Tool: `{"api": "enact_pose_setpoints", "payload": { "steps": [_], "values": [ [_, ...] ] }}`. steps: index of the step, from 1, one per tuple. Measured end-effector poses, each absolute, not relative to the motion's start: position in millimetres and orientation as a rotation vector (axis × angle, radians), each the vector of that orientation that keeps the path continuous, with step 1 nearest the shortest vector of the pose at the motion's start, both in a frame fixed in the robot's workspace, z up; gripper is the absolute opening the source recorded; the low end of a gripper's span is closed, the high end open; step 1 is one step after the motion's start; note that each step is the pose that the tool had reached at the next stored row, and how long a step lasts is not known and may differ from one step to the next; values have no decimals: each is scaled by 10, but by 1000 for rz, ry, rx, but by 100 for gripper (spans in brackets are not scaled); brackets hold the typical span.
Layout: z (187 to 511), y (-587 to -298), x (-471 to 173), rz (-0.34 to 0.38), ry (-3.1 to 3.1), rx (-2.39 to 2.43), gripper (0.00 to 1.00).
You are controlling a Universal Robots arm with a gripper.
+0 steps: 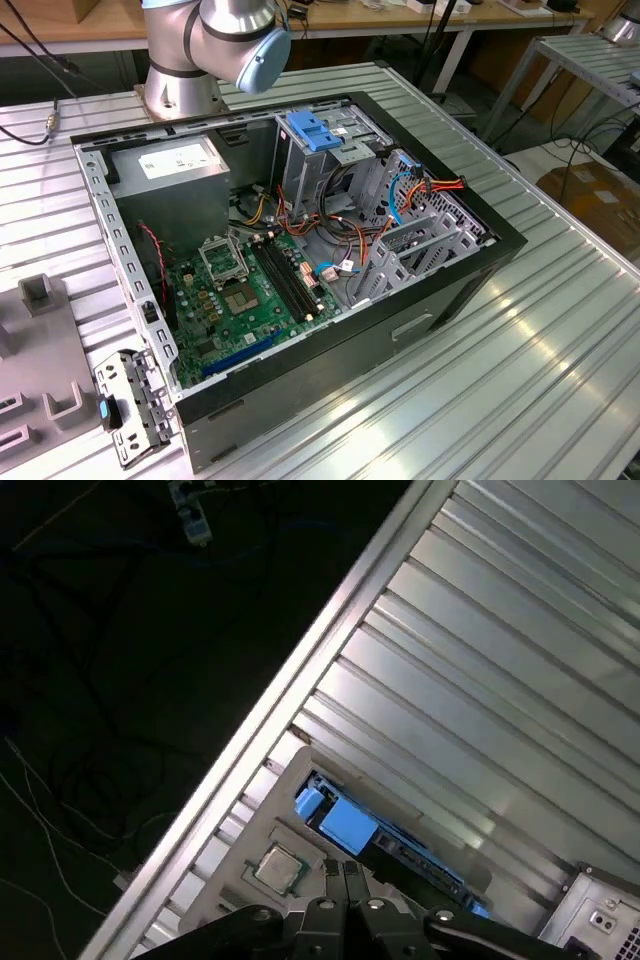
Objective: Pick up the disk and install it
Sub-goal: 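Pick up the disk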
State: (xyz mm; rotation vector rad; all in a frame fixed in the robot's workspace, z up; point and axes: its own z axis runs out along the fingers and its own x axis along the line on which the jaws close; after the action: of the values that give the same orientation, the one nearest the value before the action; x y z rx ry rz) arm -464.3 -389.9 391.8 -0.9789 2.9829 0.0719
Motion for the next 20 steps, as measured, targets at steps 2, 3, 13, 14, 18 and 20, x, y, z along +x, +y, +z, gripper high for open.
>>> {"api": "enact_pose_setpoints", "payload": {
  "steps": [2, 3, 13, 14, 18, 20],
  "values": [
    [3917, -3899, -4643, 72, 2952, -1074, 11],
    [3917, -3899, -4643, 72, 2941, -1105, 11],
    [3913, -3899, -4643, 71, 2787, -1462, 11],
    [3912, -3899, -4643, 71, 2774, -1488, 11],
    [3911, -3899, -4643, 71, 2693, -1633, 11],
    [3911, -3899, -4643, 70, 2652, -1702, 11]
  ]
}}
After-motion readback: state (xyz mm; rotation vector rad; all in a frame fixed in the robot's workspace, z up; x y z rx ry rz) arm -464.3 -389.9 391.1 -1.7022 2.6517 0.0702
